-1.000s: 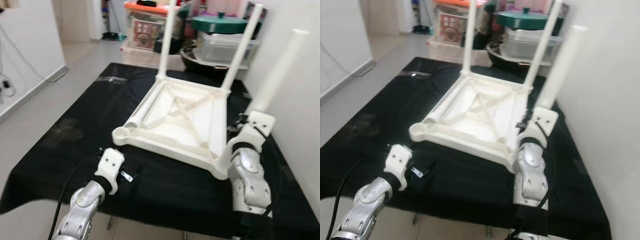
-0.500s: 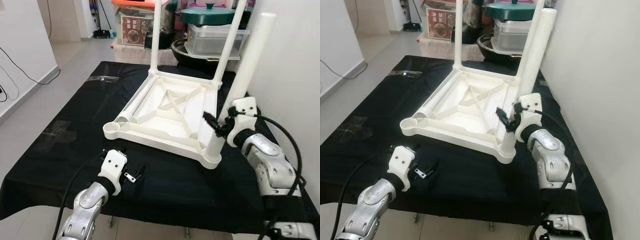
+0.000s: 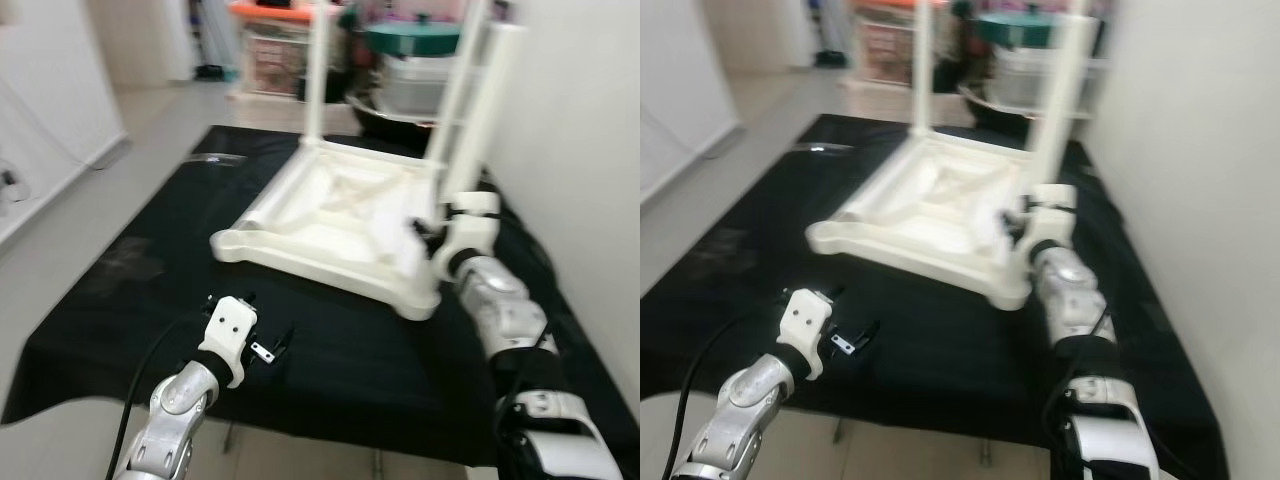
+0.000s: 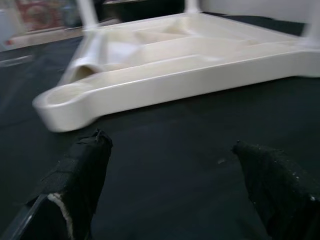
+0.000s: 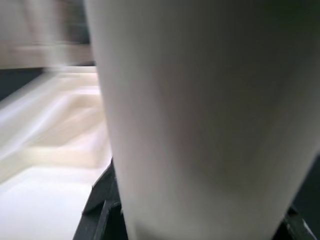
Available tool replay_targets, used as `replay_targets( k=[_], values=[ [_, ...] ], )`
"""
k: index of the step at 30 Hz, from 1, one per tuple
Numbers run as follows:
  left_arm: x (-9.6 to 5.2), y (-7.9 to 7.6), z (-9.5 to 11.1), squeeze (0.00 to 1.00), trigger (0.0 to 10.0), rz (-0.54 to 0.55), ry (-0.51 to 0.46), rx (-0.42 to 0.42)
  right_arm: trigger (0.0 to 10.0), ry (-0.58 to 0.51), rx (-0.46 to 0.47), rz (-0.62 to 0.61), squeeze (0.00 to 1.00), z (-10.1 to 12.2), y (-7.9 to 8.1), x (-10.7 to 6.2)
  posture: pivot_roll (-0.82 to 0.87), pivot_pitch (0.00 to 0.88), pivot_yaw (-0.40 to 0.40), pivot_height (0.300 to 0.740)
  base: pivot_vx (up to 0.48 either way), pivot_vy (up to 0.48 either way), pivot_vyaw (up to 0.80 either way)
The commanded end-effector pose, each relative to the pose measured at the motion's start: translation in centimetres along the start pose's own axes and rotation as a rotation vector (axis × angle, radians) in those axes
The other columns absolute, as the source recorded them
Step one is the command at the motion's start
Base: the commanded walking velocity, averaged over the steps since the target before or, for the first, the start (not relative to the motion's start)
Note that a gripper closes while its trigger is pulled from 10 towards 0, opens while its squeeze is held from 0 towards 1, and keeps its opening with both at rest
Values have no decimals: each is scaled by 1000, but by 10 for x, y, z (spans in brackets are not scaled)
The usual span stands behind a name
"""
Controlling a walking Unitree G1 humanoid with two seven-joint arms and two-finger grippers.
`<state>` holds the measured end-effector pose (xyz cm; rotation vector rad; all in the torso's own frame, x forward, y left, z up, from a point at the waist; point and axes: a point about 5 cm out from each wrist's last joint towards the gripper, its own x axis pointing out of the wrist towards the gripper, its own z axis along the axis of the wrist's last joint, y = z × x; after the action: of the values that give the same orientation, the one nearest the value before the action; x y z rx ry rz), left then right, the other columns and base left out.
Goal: Building children table
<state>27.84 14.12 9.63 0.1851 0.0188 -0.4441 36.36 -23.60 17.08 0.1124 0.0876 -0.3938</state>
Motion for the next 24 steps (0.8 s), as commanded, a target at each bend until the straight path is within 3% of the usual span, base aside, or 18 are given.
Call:
replay_targets(
  k=[1, 3, 4, 5, 6, 7, 9, 10, 14, 15, 21, 22, 24],
  values=[
    [1, -2, 0, 0, 10000, -6, 4, -5, 0, 151, 14, -199, 0, -38, -29, -7, 16, 0, -89, 740, 0, 0, 0],
    [1, -3, 1, 0, 10000, -11, 3, -8, 0, 131, 22, -331, 0, -54, -44, -27, 18, 0, -82, 740, 0, 0, 0],
    [0, -2, 0, 0, 10000, -14, 8, -8, 1176, 119, 21, -344, 0, -57, -42, -41, -9, 0, -67, 740, 0, 0, 0],
    [0, -2, 0, 0, 10000, -14, 8, -8, 1176, 119, 21, -344, 0, -57, -42, -41, -9, 0, -67, 740, 0, 0, 0],
    [-1, -1, -2, 0, 10000, -19, 15, -8, 2392, 90, 3, -320, 0, -56, -35, -59, -21, 0, -62, 740, 0, 0, 0],
    [-1, -2, -3, 0, 10000, -22, 17, -8, 5804, 85, -5, -290, 0, -54, -30, -64, -26, 0, -59, 740, 0, 0, 0],
    [0, -2, -3, 0, 10000, -24, 17, -8, 5804, 84, -9, -282, 0, -54, -26, -65, -26, 0, -59, 740, 0, 0, 0],
    [2, -4, -2, 0, 10000, -30, 13, -10, 10000, 41, -41, -226, 0, -47, -17, -65, -33, 0, -56, 740, 0, 0, 0],
    [5, -7, 1, 0, 10000, -38, 6, -12, 10000, -21, -85, -165, 0, -38, -5, -65, -33, 0, -56, 740, 0, 0, 0],
    [6, -7, 1, 0, 10000, -37, 3, -12, 10000, -45, -67, -140, 1000, -34, -4, -64, -20, 0, -73, 740, 0, 0, 0],
    [-1, -2, -2, 0, 10000, -12, 11, -12, 10000, -146, -65, -79, 1000, -16, -1, -69, -23, 0, -84, 740, 0, 0, 0],
    [-6, -4, -5, 0, 10000, -9, 20, -12, 10000, -169, -72, -40, 1000, -10, 3, -80, -21, 0, -87, 740, 0, 0, 0],
    [-7, -5, -6, 0, 10000, -10, 21, -13, 10000, -171, -76, -10, 1000, -9, 5, -85, -21, 0, -86, 740, 0, 0, 0]
  ],
)
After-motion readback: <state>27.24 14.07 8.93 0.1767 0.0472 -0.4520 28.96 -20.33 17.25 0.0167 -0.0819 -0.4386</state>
